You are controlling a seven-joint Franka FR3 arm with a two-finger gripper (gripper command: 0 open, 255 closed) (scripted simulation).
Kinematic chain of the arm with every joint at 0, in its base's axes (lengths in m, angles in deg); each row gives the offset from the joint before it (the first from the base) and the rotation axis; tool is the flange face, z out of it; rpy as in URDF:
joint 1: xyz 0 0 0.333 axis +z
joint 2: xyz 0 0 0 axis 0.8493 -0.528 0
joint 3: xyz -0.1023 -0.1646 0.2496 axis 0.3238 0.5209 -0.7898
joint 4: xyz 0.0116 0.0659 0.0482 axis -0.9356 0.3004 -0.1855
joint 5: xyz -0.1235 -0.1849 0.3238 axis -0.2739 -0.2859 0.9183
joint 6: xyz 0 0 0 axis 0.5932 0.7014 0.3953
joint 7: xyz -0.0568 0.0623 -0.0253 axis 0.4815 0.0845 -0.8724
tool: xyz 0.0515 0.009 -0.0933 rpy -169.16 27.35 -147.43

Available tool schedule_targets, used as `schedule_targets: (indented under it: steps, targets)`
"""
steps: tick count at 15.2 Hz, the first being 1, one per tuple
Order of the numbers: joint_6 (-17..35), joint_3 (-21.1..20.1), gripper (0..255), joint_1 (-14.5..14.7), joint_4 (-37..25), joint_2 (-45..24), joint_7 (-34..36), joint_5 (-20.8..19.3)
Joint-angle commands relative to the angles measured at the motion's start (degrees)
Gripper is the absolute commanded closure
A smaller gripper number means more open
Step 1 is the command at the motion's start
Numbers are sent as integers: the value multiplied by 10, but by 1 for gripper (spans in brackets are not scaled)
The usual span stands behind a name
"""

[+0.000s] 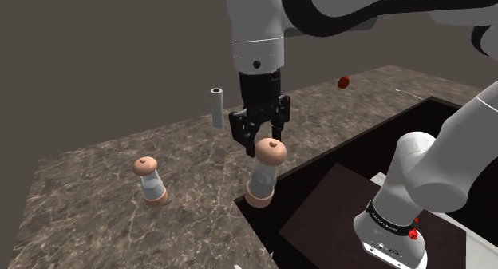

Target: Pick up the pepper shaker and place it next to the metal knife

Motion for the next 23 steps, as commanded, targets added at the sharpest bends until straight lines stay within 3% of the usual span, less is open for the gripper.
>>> schedule_targets:
  steps: [1,13,23]
  targets:
    - [-7,-13,255,11,5,17,24,13]
    - [-39,-111,255,67,-39,44,183,72]
    - [-48,-228,255,98,-144,-13,349,79]
